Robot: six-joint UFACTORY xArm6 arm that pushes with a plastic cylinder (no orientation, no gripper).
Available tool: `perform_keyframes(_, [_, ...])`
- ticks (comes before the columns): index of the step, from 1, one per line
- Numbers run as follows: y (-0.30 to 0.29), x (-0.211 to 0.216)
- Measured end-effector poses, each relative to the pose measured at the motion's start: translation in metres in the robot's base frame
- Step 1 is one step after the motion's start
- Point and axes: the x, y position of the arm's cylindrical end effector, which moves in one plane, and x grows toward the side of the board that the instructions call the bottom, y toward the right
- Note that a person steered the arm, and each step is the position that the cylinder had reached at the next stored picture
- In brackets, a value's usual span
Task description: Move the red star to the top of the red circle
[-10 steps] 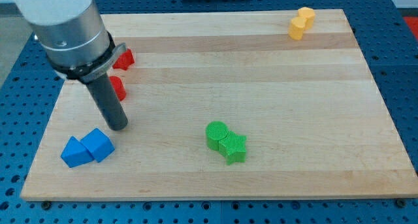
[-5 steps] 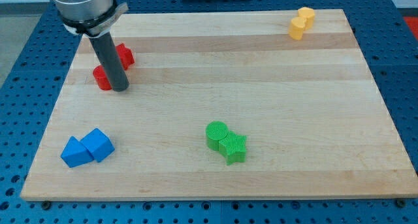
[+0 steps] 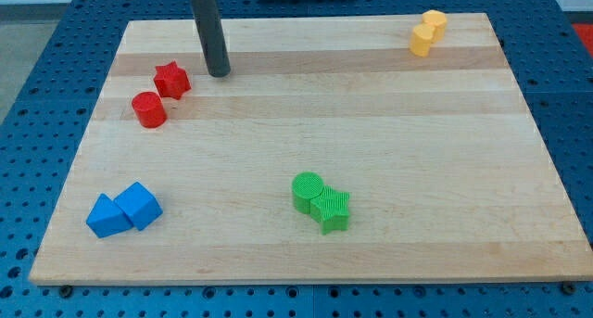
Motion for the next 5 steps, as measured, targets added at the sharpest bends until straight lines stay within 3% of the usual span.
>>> perform_keyframes(2, [-0.02,-0.012])
perform_keyframes(5, [-0.043,0.014])
